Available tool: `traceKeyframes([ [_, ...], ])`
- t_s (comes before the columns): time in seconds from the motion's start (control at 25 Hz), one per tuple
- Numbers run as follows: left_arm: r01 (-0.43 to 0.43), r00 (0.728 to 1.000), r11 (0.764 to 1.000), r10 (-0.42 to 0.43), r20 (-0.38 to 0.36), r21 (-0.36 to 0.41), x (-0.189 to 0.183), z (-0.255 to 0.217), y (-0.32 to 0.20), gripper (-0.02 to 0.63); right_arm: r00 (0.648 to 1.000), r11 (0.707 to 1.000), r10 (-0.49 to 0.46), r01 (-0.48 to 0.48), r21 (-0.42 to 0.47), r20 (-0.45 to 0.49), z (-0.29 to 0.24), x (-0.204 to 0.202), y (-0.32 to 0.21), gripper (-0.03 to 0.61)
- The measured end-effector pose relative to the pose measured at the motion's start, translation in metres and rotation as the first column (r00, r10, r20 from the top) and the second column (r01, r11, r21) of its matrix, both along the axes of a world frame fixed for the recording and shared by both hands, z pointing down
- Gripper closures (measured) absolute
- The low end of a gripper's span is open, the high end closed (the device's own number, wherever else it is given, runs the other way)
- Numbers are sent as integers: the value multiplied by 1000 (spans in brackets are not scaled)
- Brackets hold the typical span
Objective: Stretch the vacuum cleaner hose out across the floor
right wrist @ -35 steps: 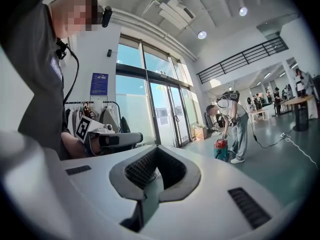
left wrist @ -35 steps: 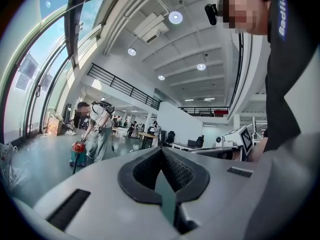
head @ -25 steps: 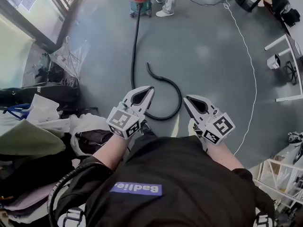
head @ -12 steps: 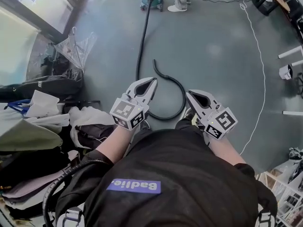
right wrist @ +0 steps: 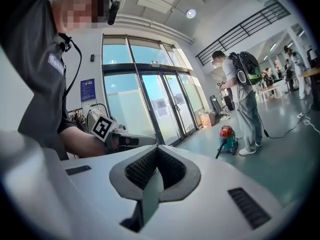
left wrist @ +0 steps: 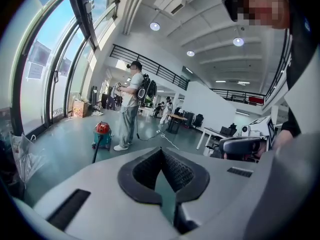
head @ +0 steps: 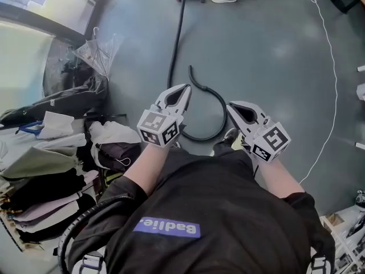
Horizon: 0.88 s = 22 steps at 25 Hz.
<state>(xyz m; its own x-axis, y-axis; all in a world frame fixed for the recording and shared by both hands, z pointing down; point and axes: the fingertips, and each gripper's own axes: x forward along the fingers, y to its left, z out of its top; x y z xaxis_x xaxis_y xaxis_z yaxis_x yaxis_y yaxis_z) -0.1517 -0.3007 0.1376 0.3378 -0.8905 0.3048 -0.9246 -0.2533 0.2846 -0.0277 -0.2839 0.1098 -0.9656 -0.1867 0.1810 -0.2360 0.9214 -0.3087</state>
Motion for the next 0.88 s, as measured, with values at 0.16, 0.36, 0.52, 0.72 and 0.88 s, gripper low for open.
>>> traceKeyframes([
  [0.16, -34, 999, 998, 35, 5, -57, -1, 22, -24, 606, 1000, 999, 18, -18, -38, -13, 16, 3, -6, 575],
  [0.36, -108, 994, 992, 107, -11, -71, -32, 60, -40, 606, 993, 992, 105, -108, -61, -48, 44, -30, -2, 575],
  [0.52, -158, 987, 980, 156, -31, -116, -64, 106, -53, 606, 976, 972, 214, -218, -84, -52, 63, -65, -6, 575],
  [0.72, -153, 988, 972, 148, -39, -177, -93, 167, -72, 606, 974, 964, 206, -218, -150, -91, 108, -97, -1, 575],
  [0.88, -116, 993, 960, 108, -46, -255, -109, 233, -88, 604, 975, 957, 195, -213, -197, -107, 150, -110, -7, 575],
])
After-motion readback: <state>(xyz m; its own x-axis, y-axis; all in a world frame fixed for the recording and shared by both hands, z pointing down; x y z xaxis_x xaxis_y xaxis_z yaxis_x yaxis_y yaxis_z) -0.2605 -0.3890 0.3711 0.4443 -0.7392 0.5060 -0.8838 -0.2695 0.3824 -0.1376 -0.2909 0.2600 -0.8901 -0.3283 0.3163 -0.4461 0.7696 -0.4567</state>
